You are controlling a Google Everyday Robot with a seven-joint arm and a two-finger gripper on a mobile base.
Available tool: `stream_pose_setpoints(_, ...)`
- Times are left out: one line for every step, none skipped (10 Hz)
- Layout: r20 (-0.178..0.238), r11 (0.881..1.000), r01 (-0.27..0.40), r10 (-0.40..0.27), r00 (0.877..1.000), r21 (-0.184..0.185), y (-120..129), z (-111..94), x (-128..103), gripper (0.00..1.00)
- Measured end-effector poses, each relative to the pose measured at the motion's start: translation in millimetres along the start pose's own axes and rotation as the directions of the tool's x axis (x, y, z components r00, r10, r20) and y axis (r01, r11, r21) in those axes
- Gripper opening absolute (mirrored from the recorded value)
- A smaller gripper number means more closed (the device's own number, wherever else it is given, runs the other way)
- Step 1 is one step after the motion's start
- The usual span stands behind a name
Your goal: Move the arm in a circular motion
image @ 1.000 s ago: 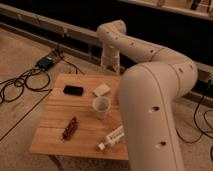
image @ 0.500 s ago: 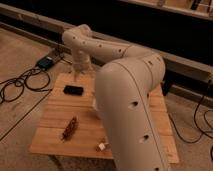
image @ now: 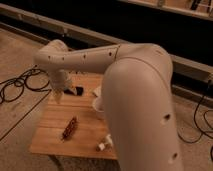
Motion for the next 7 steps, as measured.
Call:
stream_pose_setpoints(-0.006, 1.000, 0.004, -0.004, 1.000, -0.002, 9.1, -1.9, 24.0, 0.65)
stream_pose_setpoints(-0.003, 1.000, -0.013, 0.013, 1.000, -0.012, 12.8, -5.3, 39.7, 0.65)
stream_pose_setpoints(0.003, 0.998, -0.055, 0.055, 0.998, -0.024, 11.2, -10.2, 60.1, 0.65)
stream_pose_setpoints(0.007, 0.994, -0.101, 0.101, 0.995, -0.040, 7.0, -14.1, 77.2, 0.65)
stream_pose_setpoints(0.006, 0.984, -0.166, 0.167, 0.986, -0.064, -0.3, -18.0, 99.4, 0.65)
stream_pose_setpoints(0.000, 0.966, -0.244, 0.245, 0.970, -0.085, -16.6, -20.4, 122.7, 0.65)
stream_pose_setpoints(-0.006, 0.950, -0.298, 0.299, 0.954, -0.092, -31.7, -21.6, 138.9, 0.65)
